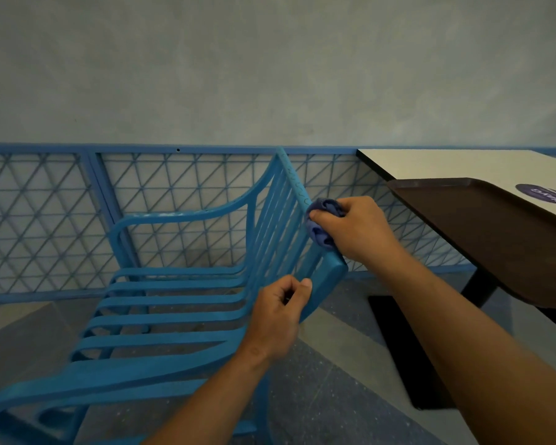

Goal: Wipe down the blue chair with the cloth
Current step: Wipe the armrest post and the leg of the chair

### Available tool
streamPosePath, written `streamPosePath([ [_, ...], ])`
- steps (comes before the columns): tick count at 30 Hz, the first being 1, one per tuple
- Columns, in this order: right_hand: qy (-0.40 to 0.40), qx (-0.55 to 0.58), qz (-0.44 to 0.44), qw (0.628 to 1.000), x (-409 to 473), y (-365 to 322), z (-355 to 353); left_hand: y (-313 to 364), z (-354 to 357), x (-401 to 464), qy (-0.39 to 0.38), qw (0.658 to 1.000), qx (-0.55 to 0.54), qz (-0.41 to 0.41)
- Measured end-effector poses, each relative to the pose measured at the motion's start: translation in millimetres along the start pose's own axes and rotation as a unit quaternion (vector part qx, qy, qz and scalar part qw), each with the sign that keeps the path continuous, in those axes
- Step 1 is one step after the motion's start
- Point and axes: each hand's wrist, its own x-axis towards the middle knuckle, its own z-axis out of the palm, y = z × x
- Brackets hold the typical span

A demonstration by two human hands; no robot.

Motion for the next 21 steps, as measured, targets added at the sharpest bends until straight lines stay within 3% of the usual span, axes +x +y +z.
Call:
streamPosePath([
  [10, -0.003, -0.020, -0.073, 0.997, -69.0, 5.0, -21.9, -4.3, -1.7, -0.1, -0.013, 1.000, -0.006, 0.010],
  [21, -0.002, 0.136, 0.039, 0.990, -25.4, 6.6, -4.9, 0.0, -3.5, -1.1, -0.020, 1.000, 0.004, -0.002],
])
